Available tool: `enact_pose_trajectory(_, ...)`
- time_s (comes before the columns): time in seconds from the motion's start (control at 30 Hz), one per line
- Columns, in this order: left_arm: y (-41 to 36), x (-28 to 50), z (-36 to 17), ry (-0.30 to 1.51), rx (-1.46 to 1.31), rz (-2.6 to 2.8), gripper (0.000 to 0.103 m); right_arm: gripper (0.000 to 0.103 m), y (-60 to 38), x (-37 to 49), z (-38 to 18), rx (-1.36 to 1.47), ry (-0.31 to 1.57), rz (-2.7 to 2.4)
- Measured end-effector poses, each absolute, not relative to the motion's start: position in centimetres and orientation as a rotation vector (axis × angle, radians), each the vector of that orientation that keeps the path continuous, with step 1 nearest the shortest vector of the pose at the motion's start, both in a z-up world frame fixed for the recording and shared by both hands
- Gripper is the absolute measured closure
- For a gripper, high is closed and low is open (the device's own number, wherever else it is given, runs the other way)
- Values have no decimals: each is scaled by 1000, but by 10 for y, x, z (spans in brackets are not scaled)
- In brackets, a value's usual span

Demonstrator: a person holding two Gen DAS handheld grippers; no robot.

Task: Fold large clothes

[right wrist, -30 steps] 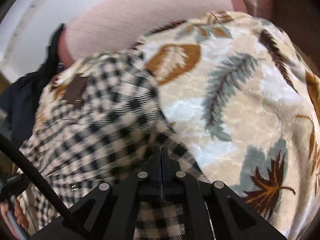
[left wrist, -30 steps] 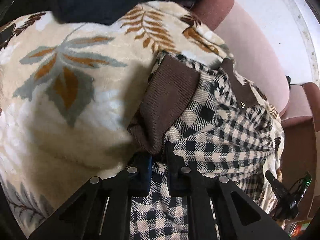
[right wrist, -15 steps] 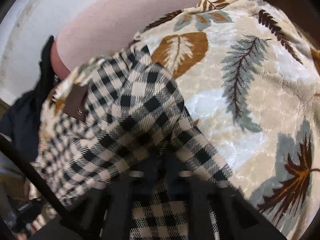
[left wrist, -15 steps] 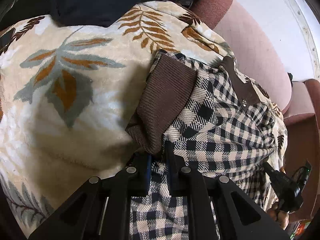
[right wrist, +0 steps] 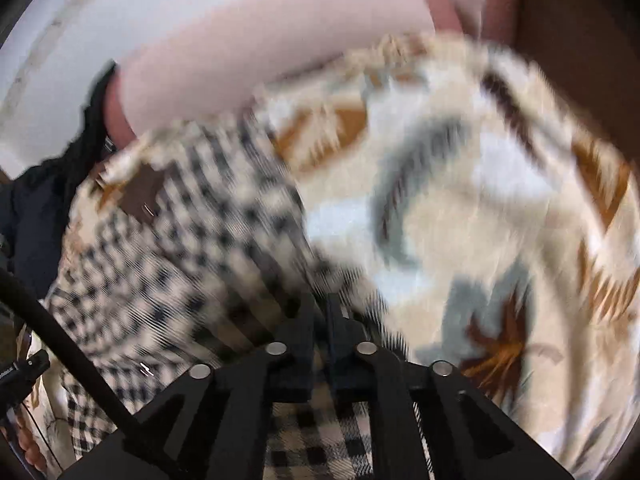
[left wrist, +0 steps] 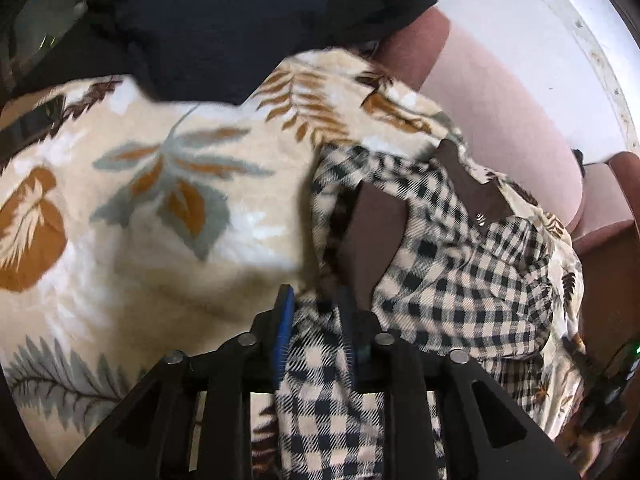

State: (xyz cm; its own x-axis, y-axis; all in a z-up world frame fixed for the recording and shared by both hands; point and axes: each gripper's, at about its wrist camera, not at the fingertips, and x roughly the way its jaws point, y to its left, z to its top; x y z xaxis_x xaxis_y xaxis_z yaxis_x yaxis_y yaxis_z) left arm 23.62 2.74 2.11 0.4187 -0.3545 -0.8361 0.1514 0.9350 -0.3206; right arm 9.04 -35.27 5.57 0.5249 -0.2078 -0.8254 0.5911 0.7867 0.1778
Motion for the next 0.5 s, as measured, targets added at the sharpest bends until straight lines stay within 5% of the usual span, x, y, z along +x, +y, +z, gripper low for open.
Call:
enact_pose_trajectory(0.07,19,236,20,1089,-191,-342,73,47,-346,114,70,390,888,-442)
enact_pose_trajectory(0.33,-21,245,-7,1080,-67,-356,71,45,-297,226,11,-207,1145,-299)
enact_pose_trajectory(0.4,-26,250,-15,1093,-24,-326,71,92,-294,233,-1,-251,1185,-291)
enact_pose_trajectory(0.43,-26,250,-17,1095,-20,-322,71,101,-297,234,0,-237,1185,-296)
enact_pose_trajectory(0.5,-26,250,-18,1094,-14,-311,70,101,-308,234,11,-182,1128,-329)
